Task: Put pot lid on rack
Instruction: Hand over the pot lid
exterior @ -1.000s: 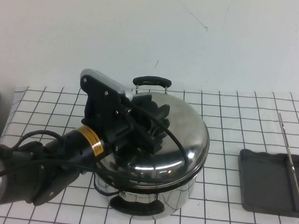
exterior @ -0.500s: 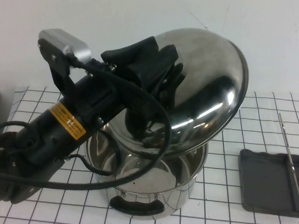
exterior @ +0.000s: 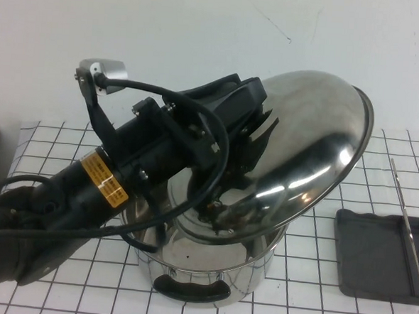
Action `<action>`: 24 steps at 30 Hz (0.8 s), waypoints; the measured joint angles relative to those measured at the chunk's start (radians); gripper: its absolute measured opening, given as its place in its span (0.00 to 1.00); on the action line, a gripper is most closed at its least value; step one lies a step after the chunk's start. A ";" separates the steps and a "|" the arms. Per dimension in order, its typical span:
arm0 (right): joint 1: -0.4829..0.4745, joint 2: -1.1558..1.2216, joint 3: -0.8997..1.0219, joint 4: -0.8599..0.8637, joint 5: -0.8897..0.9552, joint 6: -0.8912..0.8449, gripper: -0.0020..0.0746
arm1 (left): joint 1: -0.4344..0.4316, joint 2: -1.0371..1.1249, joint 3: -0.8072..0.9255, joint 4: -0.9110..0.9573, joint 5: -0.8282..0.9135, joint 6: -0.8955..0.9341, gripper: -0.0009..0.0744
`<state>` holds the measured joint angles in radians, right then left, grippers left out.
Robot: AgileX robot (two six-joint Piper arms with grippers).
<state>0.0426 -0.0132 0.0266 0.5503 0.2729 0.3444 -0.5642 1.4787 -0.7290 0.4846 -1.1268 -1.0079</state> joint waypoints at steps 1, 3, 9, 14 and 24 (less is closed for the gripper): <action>0.000 0.000 0.000 0.043 -0.008 0.007 0.02 | 0.000 0.005 0.000 0.000 0.000 -0.017 0.43; 0.000 0.000 0.000 0.090 -0.030 -0.014 0.02 | 0.000 0.017 0.000 0.000 0.000 -0.056 0.43; 0.000 0.000 0.000 0.130 -0.051 -0.093 0.02 | 0.000 0.073 0.000 -0.033 0.000 -0.164 0.43; 0.000 0.000 0.000 0.228 -0.018 -0.267 0.02 | 0.000 0.135 0.000 -0.068 0.002 -0.203 0.43; 0.008 0.178 -0.203 0.771 0.081 -0.995 0.22 | 0.000 0.164 0.000 -0.142 0.006 -0.233 0.43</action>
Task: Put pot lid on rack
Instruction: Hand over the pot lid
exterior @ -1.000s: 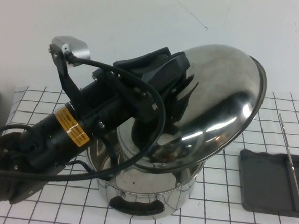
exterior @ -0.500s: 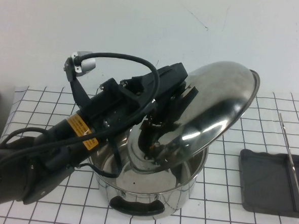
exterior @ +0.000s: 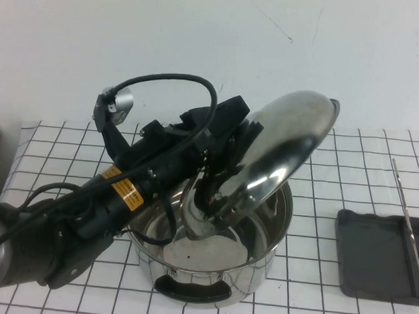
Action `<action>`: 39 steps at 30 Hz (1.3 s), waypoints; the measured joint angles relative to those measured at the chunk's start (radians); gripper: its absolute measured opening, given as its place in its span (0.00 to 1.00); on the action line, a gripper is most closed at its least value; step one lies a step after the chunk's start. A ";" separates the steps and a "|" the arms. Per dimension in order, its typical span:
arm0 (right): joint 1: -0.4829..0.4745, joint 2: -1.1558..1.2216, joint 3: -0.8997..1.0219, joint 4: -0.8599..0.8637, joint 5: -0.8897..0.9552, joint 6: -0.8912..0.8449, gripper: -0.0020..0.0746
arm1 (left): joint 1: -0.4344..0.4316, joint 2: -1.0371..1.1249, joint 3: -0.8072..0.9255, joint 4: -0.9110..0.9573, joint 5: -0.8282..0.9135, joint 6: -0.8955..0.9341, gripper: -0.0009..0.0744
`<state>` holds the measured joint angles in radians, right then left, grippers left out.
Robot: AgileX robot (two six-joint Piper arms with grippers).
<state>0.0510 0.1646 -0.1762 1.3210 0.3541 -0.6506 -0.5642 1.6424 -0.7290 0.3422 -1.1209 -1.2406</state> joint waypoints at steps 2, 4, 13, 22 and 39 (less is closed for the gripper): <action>0.000 0.100 -0.050 0.125 0.055 -0.163 0.36 | 0.000 0.000 0.000 -0.017 0.000 -0.008 0.43; 0.000 0.208 -0.104 0.240 0.107 -0.320 0.50 | 0.000 0.000 0.000 -0.024 0.000 -0.020 0.43; 0.000 0.640 -0.341 0.366 0.337 -0.613 0.70 | 0.000 0.000 0.000 -0.024 0.000 -0.049 0.43; 0.000 0.785 -0.389 0.366 0.352 -0.626 0.71 | 0.000 0.000 0.000 -0.034 0.000 -0.053 0.43; 0.000 1.136 -0.616 0.366 0.560 -0.555 0.71 | 0.000 0.011 -0.075 -0.011 0.000 -0.042 0.43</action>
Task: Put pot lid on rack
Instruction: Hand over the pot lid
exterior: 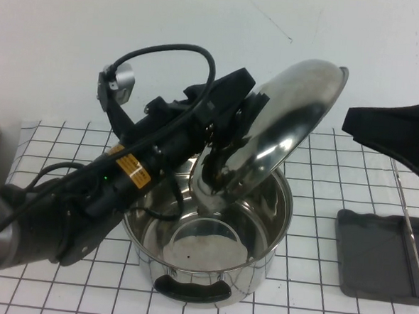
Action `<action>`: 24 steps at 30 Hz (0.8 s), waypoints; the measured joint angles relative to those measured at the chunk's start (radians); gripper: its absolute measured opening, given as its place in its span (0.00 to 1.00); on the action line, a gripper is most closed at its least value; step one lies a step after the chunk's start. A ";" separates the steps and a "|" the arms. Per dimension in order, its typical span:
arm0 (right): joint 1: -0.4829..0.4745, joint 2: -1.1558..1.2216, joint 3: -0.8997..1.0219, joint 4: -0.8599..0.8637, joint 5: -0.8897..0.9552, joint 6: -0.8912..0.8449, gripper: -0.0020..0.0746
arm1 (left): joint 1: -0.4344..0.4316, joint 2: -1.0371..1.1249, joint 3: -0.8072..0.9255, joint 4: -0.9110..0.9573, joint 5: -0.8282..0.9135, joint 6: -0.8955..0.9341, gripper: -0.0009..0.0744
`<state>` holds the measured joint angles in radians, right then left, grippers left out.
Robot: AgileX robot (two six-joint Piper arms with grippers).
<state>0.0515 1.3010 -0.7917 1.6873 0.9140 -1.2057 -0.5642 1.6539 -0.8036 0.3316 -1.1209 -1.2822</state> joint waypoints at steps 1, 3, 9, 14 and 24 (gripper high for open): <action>0.000 0.010 -0.009 0.000 0.012 0.002 0.71 | 0.000 0.004 -0.018 0.007 0.000 0.007 0.43; 0.000 0.024 -0.031 0.000 0.023 0.009 0.71 | 0.000 0.017 -0.047 0.025 -0.005 0.020 0.43; 0.000 0.030 -0.085 -0.007 0.037 0.013 0.71 | 0.000 0.070 -0.103 0.054 -0.017 0.017 0.43; 0.002 0.030 -0.107 -0.005 0.053 0.018 0.71 | -0.032 0.097 -0.105 0.031 -0.007 0.034 0.43; 0.002 0.030 -0.109 -0.005 0.027 0.039 0.71 | -0.085 0.116 -0.169 0.018 -0.004 0.078 0.43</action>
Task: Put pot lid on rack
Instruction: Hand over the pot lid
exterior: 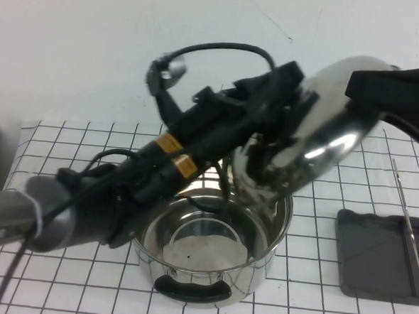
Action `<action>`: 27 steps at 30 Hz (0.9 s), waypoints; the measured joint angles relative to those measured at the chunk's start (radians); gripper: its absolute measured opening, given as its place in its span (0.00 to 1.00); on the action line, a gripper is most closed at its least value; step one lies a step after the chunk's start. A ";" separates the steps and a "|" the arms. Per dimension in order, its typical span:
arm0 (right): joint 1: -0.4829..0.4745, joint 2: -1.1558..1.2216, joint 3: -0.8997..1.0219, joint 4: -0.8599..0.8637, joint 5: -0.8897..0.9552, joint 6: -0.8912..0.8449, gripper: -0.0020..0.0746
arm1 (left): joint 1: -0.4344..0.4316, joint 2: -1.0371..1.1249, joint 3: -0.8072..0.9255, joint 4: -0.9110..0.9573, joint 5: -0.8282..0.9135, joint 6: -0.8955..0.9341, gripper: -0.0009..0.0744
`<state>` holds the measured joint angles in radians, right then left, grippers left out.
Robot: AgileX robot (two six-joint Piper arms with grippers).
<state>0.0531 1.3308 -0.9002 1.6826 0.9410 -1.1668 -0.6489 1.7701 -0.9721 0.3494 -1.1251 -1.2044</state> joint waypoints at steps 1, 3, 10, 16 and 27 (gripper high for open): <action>0.000 0.000 0.000 0.000 -0.006 0.002 0.71 | -0.013 0.005 -0.013 0.000 0.000 0.007 0.43; 0.000 0.000 0.000 0.000 -0.011 0.005 0.70 | -0.047 0.021 -0.039 0.000 0.000 0.037 0.43; 0.000 0.000 0.000 0.000 -0.024 0.006 0.33 | -0.084 0.058 -0.066 -0.028 -0.021 0.096 0.43; 0.000 -0.006 0.000 -0.002 -0.035 -0.041 0.25 | -0.064 0.058 -0.068 -0.015 -0.027 0.114 0.44; 0.006 -0.097 -0.004 -0.126 -0.088 -0.145 0.18 | 0.076 0.054 -0.076 0.284 -0.080 -0.041 0.63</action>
<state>0.0590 1.2333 -0.9039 1.5563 0.8534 -1.3115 -0.5733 1.8244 -1.0481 0.6334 -1.2056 -1.2450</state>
